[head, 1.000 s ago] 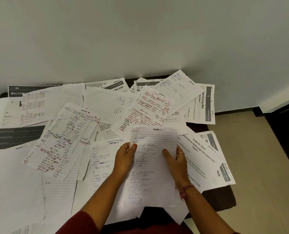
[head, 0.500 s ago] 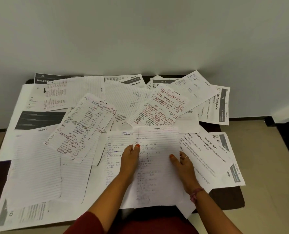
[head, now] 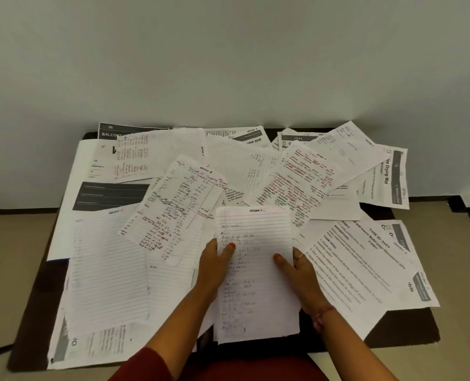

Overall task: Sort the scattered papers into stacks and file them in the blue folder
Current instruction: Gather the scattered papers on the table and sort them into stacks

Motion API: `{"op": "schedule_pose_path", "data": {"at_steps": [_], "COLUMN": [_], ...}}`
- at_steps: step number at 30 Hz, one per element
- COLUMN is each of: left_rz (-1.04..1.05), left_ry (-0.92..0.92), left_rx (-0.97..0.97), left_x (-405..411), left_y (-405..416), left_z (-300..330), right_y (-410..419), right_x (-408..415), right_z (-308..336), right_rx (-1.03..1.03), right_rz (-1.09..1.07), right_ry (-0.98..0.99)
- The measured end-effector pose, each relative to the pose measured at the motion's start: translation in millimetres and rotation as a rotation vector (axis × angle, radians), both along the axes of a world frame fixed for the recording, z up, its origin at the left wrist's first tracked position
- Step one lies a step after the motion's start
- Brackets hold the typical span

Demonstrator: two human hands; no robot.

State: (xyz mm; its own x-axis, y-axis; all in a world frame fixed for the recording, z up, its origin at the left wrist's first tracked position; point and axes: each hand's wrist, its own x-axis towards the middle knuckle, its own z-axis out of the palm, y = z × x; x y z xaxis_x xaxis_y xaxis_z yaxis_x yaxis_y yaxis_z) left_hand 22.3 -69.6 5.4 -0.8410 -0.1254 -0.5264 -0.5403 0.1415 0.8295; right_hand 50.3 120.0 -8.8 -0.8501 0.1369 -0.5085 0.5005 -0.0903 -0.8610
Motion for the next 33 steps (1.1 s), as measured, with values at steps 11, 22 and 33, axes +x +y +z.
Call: {"op": "schedule_pose_path", "data": {"at_steps": [11,22,33], "left_rz": [0.05,-0.127,-0.263], "left_ry": [0.031,0.079,-0.067], "left_rx": [-0.111,-0.784,-0.943], "left_x": [-38.2,-99.7,-115.3], "left_y": [-90.1,-162.0,-175.6], "left_z": [-1.0,-15.3,-15.9], "right_y": [-78.3,-121.8,-130.6], "right_x": [-25.0,-35.8,-42.8], "right_z": [-8.8,-21.6,-22.1], "right_rx": [0.031,0.023,0.055], "right_rz": [-0.09,-0.261,-0.328], "right_ry": [-0.033,-0.152,-0.181]}}
